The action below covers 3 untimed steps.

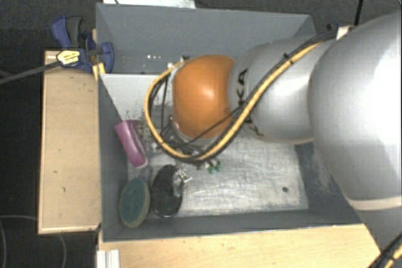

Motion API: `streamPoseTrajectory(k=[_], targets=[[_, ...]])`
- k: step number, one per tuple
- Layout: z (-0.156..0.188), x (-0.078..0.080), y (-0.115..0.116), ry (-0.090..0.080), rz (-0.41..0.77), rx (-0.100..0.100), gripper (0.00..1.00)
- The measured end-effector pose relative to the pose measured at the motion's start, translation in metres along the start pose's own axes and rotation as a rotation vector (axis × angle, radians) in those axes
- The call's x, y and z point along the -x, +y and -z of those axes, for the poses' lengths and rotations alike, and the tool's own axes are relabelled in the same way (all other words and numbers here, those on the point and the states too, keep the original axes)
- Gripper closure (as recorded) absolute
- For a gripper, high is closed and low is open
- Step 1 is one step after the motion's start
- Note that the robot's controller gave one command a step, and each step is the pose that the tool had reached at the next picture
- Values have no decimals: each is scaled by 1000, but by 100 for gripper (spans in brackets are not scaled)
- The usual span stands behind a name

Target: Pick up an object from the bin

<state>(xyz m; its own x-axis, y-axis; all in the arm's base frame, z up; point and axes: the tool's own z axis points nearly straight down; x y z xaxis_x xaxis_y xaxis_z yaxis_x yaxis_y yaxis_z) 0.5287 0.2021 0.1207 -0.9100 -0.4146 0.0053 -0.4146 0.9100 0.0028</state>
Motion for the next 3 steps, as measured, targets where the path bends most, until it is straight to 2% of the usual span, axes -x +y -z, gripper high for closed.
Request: streamPoseTrajectory(k=[1,2,3], targets=[[-49,1,-7,-8,270,-5,0],[-48,3,-7,-14,267,-6,100],[88,11,-14,-16,241,-6,100]])
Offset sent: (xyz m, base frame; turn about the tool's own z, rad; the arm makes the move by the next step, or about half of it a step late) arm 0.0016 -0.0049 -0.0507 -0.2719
